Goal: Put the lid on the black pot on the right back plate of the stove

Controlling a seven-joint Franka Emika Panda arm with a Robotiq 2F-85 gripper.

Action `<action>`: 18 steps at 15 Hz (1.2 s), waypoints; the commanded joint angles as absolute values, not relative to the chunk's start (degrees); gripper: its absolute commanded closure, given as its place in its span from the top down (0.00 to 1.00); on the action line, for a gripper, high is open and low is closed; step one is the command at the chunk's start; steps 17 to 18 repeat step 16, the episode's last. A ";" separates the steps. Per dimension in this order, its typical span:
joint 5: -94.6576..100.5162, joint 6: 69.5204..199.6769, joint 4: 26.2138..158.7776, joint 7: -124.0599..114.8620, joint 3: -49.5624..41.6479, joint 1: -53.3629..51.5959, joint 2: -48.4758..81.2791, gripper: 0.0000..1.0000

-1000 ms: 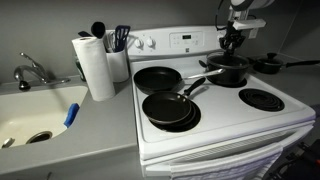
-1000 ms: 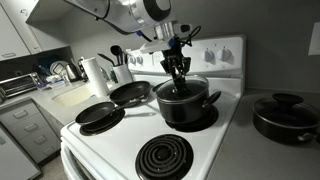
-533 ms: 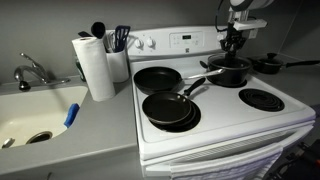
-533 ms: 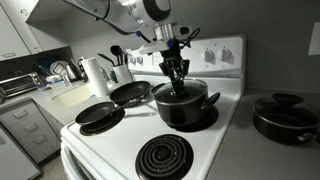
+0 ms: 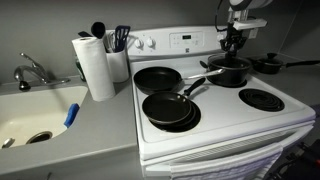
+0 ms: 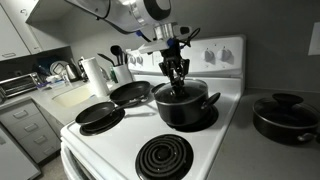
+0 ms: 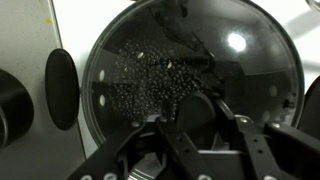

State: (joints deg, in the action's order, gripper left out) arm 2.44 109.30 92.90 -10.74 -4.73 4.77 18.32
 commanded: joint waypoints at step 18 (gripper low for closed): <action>3.39 96.40 81.60 -11.07 -5.00 3.96 17.76 1.00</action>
